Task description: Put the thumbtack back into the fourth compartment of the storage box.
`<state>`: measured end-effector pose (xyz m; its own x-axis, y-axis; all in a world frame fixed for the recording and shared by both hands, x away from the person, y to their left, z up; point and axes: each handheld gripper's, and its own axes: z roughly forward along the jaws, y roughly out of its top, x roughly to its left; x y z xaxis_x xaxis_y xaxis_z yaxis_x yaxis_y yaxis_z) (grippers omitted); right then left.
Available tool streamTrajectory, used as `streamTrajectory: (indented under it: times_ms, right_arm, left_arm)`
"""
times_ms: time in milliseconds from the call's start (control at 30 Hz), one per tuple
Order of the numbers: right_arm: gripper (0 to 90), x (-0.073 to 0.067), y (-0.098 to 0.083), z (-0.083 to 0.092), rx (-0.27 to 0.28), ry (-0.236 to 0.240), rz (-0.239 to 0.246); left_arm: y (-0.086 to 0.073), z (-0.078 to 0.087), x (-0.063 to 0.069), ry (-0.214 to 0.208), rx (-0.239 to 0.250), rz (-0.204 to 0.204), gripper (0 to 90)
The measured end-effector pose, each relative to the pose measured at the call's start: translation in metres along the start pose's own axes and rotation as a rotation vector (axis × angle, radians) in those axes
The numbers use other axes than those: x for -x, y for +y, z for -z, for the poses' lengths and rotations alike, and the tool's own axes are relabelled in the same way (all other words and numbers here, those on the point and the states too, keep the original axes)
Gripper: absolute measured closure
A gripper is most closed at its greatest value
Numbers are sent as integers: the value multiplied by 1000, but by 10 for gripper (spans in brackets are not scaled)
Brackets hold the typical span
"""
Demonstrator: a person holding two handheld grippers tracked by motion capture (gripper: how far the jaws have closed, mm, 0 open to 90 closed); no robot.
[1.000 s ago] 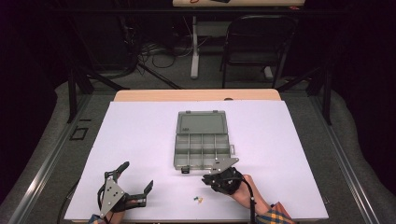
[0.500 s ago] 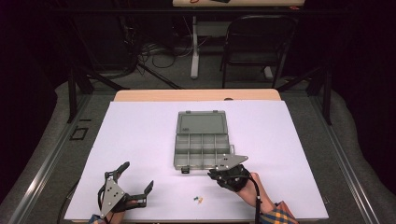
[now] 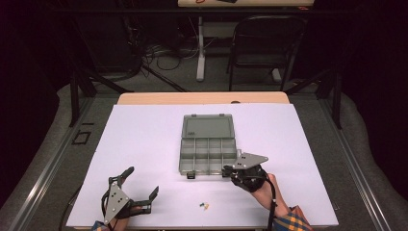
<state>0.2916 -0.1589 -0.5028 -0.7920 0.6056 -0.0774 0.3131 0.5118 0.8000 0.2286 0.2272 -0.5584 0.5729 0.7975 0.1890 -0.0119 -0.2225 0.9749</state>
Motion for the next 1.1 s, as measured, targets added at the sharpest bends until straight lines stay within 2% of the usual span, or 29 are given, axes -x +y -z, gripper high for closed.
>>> streamTrajectory:
  times_ms: [567, 833, 1100]
  right_arm:
    - [833, 17, 9, 9, 33, -103, -9]
    - [833, 29, 15, 3, 35, -148, -14]
    - [833, 38, 20, -6, 31, -170, -28]
  left_arm:
    - [0, 0, 1, 1, 2, -2, 3]
    - [0, 0, 1, 0, 1, -3, 4]
    - [0, 0, 1, -1, -1, -4, 4]
